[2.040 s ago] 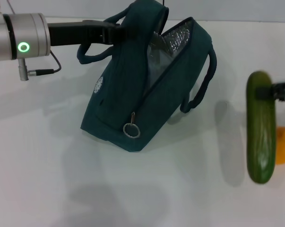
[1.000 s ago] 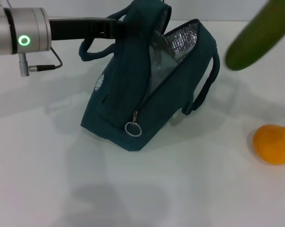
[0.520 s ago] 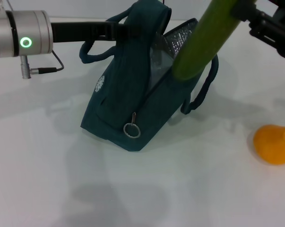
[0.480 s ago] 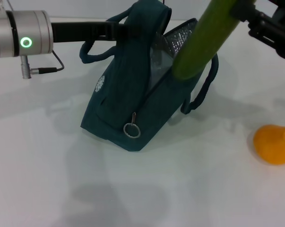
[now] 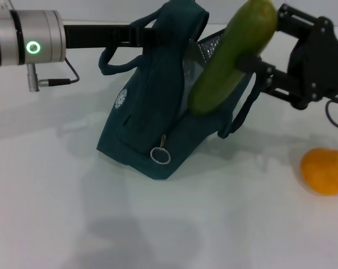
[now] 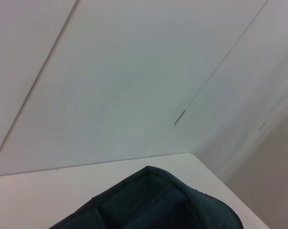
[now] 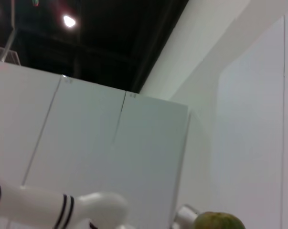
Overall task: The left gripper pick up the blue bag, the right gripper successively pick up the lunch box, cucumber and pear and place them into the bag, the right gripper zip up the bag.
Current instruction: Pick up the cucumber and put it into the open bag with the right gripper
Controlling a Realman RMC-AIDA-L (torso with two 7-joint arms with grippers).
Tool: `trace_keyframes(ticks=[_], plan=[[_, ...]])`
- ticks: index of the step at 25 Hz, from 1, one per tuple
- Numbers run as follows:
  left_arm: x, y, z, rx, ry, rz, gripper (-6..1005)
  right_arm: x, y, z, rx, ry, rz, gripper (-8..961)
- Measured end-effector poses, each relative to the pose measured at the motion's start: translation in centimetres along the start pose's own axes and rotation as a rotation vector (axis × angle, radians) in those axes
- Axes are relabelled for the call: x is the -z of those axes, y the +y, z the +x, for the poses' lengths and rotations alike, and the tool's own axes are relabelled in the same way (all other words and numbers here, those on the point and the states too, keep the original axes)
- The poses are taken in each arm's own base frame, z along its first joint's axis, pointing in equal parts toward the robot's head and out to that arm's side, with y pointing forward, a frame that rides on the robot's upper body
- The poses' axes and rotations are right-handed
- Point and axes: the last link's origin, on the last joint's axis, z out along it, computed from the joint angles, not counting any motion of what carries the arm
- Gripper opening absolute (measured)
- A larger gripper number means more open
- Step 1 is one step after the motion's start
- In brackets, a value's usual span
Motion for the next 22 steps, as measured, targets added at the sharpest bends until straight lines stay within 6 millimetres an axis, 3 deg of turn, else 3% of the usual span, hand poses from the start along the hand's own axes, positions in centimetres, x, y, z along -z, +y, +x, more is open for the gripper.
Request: trace_keyframes(ticks=[11, 22], plan=[[-0.2, 0.3, 0.1, 0.019, -0.012, -0.017, 61, 0.4, 0.0, 1.6, 0.074, 0.084, 0.049, 589], [-0.3, 0.5, 0.0, 0.023, -0.018, -0.022, 61, 1.0, 1.6, 4.4, -0.007, 0.174, 0.101, 589]])
